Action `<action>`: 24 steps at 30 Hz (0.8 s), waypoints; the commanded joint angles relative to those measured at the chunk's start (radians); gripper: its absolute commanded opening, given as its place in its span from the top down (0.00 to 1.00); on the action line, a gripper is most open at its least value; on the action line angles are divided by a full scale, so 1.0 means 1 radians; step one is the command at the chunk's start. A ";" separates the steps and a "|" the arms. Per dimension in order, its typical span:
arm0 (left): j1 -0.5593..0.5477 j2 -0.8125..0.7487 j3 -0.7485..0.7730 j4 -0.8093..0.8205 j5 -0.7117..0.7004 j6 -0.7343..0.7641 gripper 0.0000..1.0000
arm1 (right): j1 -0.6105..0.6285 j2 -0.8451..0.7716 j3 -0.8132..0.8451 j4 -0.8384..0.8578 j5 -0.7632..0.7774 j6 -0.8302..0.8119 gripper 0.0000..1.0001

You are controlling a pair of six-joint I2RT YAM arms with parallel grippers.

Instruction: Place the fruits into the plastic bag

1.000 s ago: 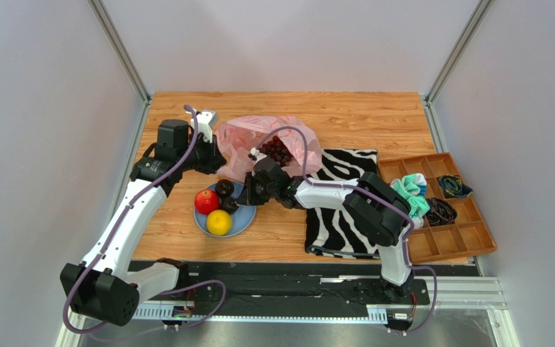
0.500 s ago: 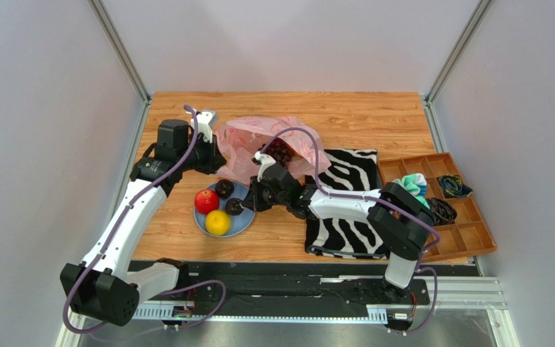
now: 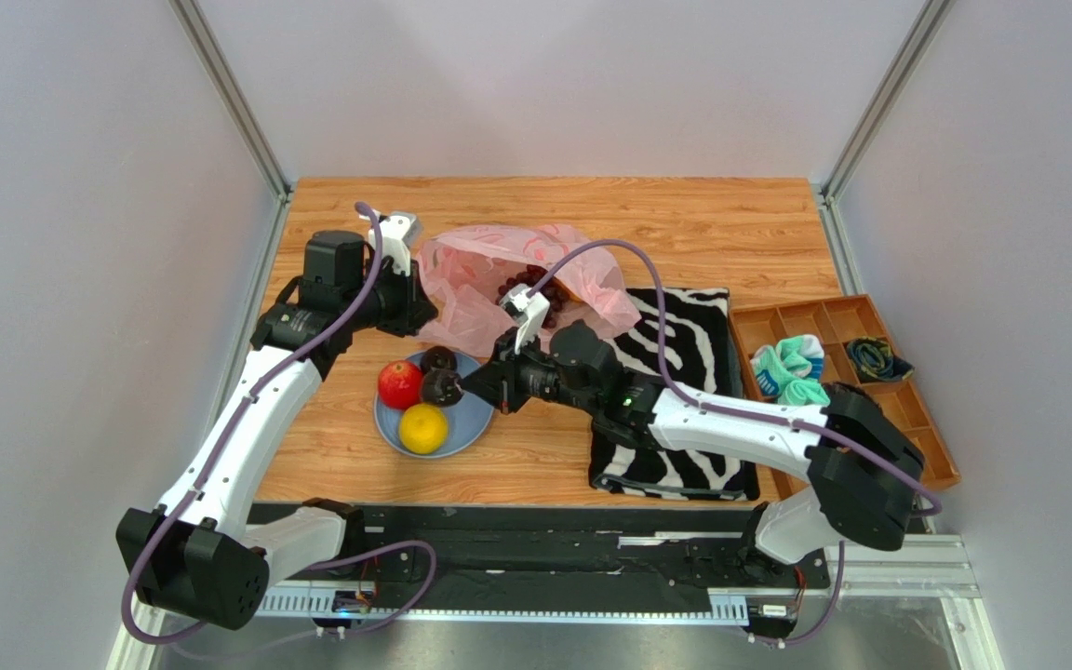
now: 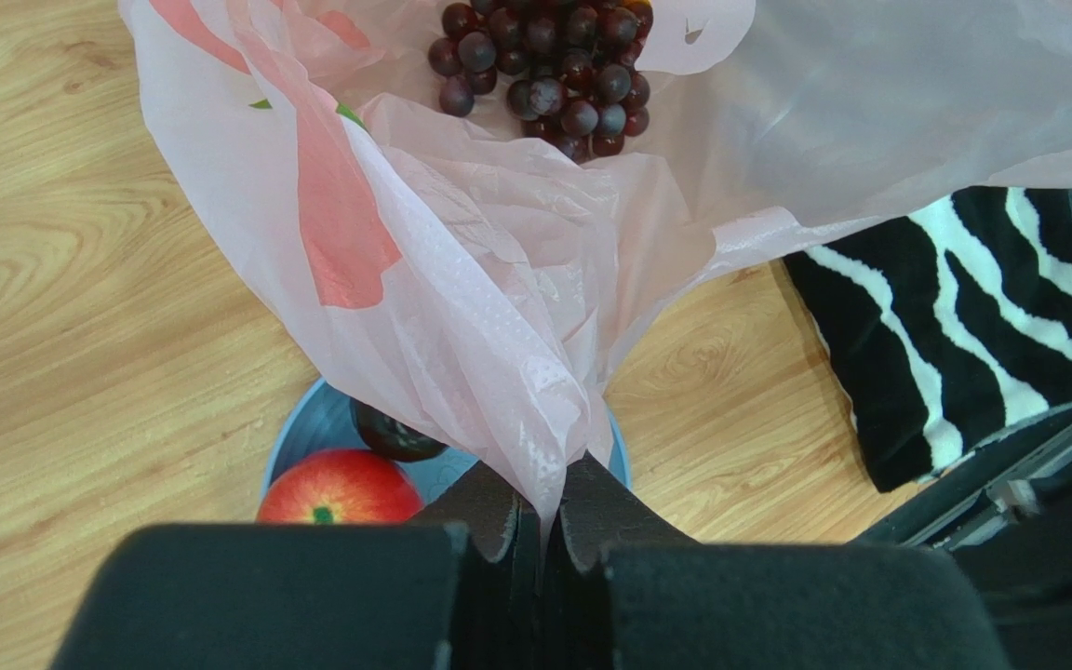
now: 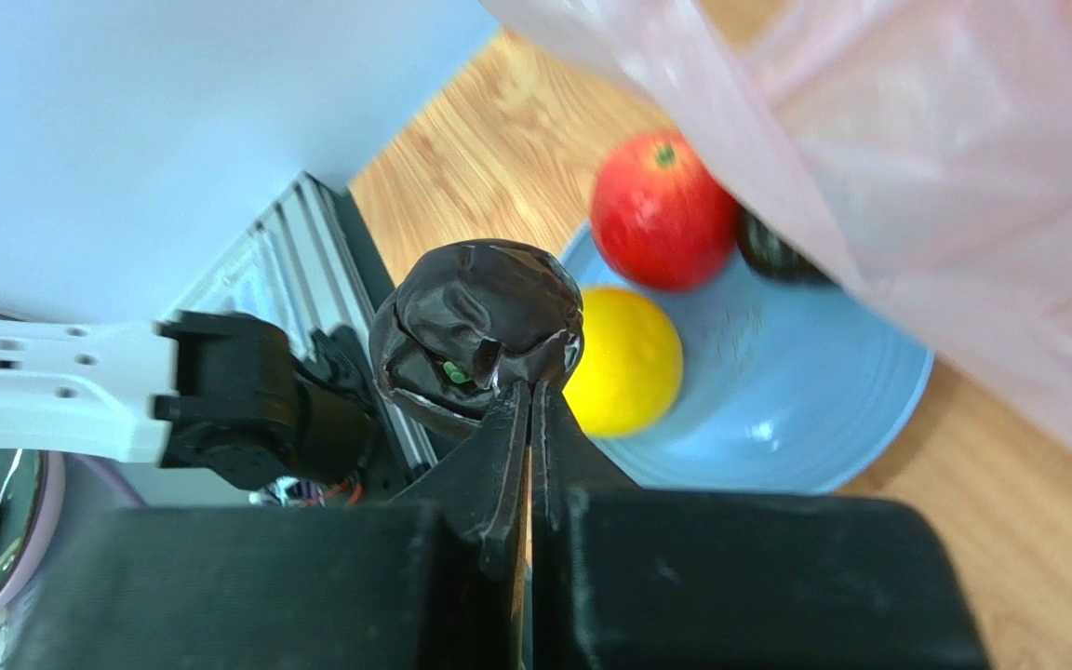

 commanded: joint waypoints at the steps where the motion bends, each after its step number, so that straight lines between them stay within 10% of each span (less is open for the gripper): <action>1: 0.004 -0.008 0.019 0.015 0.014 -0.010 1.00 | -0.002 -0.066 0.025 0.071 -0.009 -0.078 1.00; 13: 0.004 -0.008 0.018 0.015 0.011 -0.009 1.00 | -0.194 -0.146 0.011 0.098 -0.050 -0.028 1.00; 24: 0.004 -0.006 0.019 0.014 0.009 -0.007 1.00 | -0.240 -0.058 0.232 -0.295 0.339 -0.173 1.00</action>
